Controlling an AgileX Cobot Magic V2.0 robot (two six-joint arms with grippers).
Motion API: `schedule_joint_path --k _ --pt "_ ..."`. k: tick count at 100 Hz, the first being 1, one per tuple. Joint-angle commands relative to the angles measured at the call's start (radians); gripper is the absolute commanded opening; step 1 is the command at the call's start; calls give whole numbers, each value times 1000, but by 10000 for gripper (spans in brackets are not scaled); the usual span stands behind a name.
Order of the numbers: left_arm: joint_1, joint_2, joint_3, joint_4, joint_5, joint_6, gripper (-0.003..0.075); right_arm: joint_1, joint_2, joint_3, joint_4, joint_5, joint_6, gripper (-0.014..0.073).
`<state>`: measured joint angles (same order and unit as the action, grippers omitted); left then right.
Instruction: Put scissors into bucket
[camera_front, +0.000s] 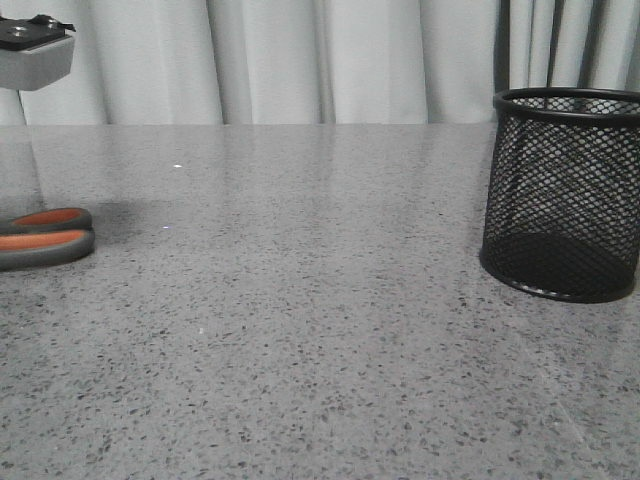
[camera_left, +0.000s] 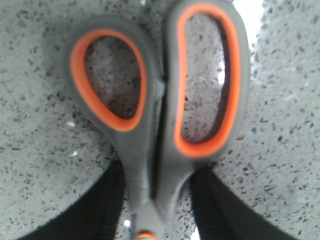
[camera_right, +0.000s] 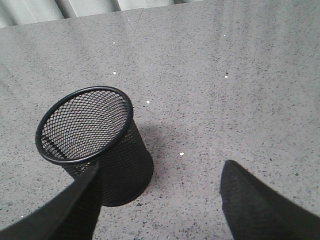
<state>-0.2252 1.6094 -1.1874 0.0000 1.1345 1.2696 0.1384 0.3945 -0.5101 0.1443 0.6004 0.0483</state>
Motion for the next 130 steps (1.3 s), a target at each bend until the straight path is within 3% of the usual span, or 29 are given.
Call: schedule_joint_path --k 1,17,30,43,55,82,97,113,130 --pt "1 -9 -12 -45 -57 -13 131 3 15 -33 34 -60 -10 451" --pt "1 -64 -12 -92 -63 -31 59 5 15 -33 191 -60 -78 451" --pt "-29 -166 -12 -133 -103 -31 59 5 15 -33 590 -40 -361 451" --pt "-127 -285 -12 -148 -160 -34 59 5 47 -33 1007 20 -656 451" --pt "-255 -386 -12 -148 -237 -34 59 5 122 -39 1220 81 -824 454" --pt "-542 -466 -12 -157 -393 -50 59 5 368 -189 1243 282 -855 454" --pt "-635 -464 -12 -157 -441 -56 61 27 468 -277 1241 331 -855 454" --pt "-649 -462 -12 -157 -483 -56 61 150 544 -309 1238 267 -855 454" --pt "-649 -462 -12 -159 -481 -56 61 325 603 -313 1238 40 -855 454"
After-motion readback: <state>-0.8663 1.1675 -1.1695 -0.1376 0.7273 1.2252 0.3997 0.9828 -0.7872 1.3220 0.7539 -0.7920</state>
